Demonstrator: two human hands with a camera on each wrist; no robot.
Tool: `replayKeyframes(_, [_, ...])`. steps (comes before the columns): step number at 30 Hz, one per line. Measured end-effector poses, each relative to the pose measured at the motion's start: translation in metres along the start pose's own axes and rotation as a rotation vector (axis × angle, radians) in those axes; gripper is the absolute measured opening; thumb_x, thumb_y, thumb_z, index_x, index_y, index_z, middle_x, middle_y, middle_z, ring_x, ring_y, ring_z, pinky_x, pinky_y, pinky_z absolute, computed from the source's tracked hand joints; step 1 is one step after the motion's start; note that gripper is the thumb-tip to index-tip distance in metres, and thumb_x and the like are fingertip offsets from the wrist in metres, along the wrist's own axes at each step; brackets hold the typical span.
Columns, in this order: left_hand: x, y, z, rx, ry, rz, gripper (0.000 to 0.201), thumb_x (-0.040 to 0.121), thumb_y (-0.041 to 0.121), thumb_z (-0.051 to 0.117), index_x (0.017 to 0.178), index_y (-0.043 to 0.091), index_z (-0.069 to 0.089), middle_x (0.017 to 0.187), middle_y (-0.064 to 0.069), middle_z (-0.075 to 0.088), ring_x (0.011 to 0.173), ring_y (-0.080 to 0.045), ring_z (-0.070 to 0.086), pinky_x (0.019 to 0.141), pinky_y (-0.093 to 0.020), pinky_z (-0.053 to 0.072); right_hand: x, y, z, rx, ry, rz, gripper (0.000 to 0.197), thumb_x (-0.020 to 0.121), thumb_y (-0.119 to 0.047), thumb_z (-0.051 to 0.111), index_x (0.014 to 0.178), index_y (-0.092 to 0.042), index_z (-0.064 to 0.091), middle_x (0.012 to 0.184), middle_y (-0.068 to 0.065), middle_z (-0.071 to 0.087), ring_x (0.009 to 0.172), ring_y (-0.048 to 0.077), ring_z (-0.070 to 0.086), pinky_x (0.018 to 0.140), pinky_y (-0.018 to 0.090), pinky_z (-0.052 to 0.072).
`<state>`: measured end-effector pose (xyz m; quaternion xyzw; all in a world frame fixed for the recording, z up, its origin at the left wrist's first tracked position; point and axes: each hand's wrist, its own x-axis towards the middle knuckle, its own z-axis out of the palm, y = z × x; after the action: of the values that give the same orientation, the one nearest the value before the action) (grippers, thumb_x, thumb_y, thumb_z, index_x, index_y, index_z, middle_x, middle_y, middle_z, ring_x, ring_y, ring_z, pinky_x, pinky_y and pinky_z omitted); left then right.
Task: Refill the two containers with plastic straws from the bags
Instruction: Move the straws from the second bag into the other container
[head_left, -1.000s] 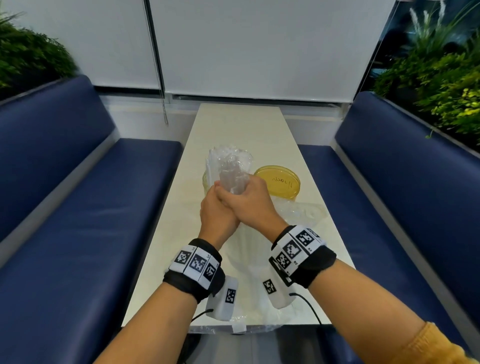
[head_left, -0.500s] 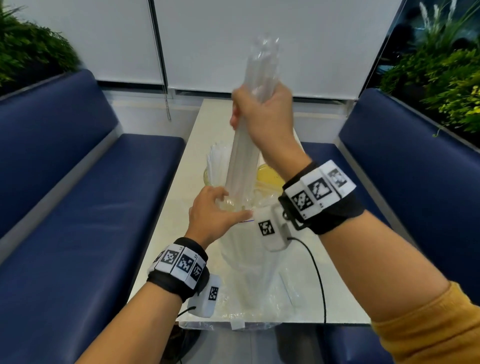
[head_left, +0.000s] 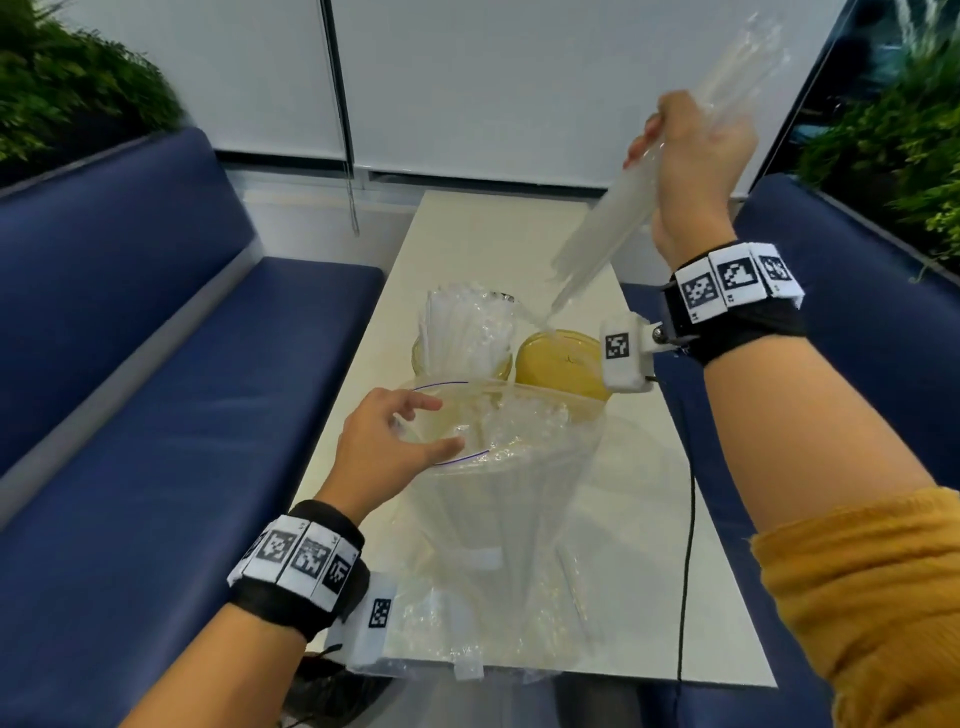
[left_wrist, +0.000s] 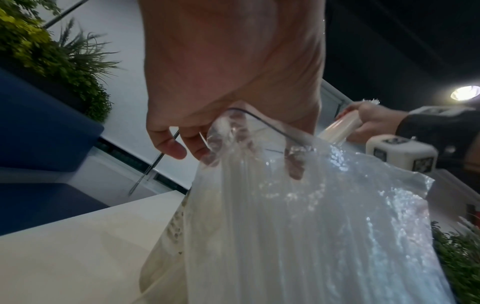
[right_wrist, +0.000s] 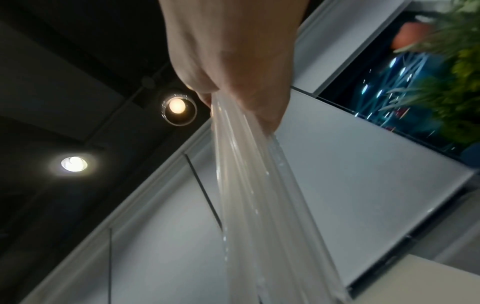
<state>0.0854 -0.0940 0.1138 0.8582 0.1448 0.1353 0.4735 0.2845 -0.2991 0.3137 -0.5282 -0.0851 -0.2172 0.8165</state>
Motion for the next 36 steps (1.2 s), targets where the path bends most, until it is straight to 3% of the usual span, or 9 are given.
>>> replayKeyframes(6, [-0.002,-0.001,-0.001,-0.018,0.032,0.034,0.039,0.066,0.034,0.092,0.100,0.034,0.073,0.101,0.006,0.061,0.091,-0.007,0.056,0.072,-0.013,0.040,0.000,0.067,-0.028,-0.244,-0.044,0.027,0.006,0.085,-0.006,0.063,0.083,-0.002,0.058,0.060,0.005,0.059,0.048,0.013,0.057,0.052,0.029,0.053])
replayKeyframes(10, [0.000,-0.001,0.001,-0.020,0.029,0.048,0.038,0.066,0.034,0.092,0.099,0.033,0.074,0.100,0.006,0.062,0.091,-0.003,0.055,0.072,-0.010,0.040,-0.015,0.123,-0.049,-0.423,-0.122,0.083,0.015,0.086,-0.014,0.065,0.072,-0.010,0.064,0.062,0.001,0.064,0.055,0.009,0.061,0.060,0.033,0.056])
replayKeyframes(13, [0.001,0.000,0.001,-0.002,0.024,0.054,0.036,0.067,0.033,0.092,0.099,0.034,0.073,0.101,0.006,0.062,0.093,0.000,0.053,0.071,-0.004,0.039,-0.026,0.153,-0.064,-0.514,-0.222,0.124,0.028,0.091,-0.024,0.067,0.088,0.004,0.069,0.071,0.004,0.070,0.057,0.005,0.061,0.058,0.024,0.051])
replayKeyframes(17, [0.000,0.003,0.000,-0.003,0.011,0.057,0.035,0.068,0.032,0.091,0.099,0.034,0.073,0.101,0.006,0.062,0.092,-0.002,0.053,0.072,-0.003,0.038,-0.037,0.175,-0.079,-0.607,-0.272,0.223,0.052,0.078,-0.054,0.077,0.099,-0.007,0.071,0.089,0.004,0.073,0.077,0.013,0.067,0.068,0.030,0.055])
replayKeyframes(21, [0.001,0.007,-0.002,0.009,-0.030,0.043,0.037,0.070,0.033,0.090,0.102,0.035,0.072,0.103,0.009,0.061,0.093,0.000,0.055,0.071,-0.001,0.038,-0.042,0.174,-0.087,-0.662,-0.301,0.287,0.042,0.073,-0.041,0.088,0.098,-0.013,0.070,0.089,-0.002,0.071,0.082,0.013,0.067,0.075,0.032,0.058])
replayKeyframes(24, [0.003,0.010,-0.004,-0.004,-0.040,0.040,0.036,0.072,0.031,0.089,0.103,0.034,0.073,0.104,0.008,0.063,0.093,-0.002,0.058,0.070,0.001,0.038,-0.045,0.168,-0.088,-0.713,-0.320,0.267,0.057,0.068,-0.041,0.091,0.110,-0.012,0.064,0.103,0.002,0.070,0.092,0.016,0.066,0.079,0.030,0.056])
replayKeyframes(28, [0.007,0.013,-0.006,-0.038,-0.053,0.033,0.030,0.081,0.025,0.083,0.108,0.030,0.073,0.106,0.008,0.067,0.096,-0.013,0.064,0.069,-0.001,0.041,-0.048,0.165,-0.090,-0.754,-0.363,0.298,0.076,0.061,-0.050,0.092,0.123,-0.028,0.055,0.119,-0.002,0.067,0.111,0.013,0.063,0.089,0.028,0.053])
replayKeyframes(33, [0.007,0.021,-0.008,-0.042,-0.109,0.037,0.037,0.086,0.011,0.074,0.118,0.029,0.070,0.114,0.014,0.069,0.098,-0.011,0.066,0.067,-0.005,0.044,-0.046,0.146,-0.089,-0.809,-0.440,0.375,0.134,0.056,-0.061,0.090,0.160,-0.023,0.014,0.163,0.006,0.027,0.150,0.023,0.026,0.120,0.046,0.030])
replayKeyframes(36, [0.004,0.026,-0.008,-0.027,-0.148,0.051,0.046,0.082,0.008,0.073,0.122,0.030,0.066,0.120,0.019,0.066,0.100,-0.005,0.065,0.065,-0.006,0.048,-0.046,0.112,-0.078,-0.938,-0.379,0.167,0.122,0.068,-0.071,0.077,0.160,-0.021,0.013,0.164,0.004,0.020,0.152,0.027,0.012,0.120,0.049,0.021])
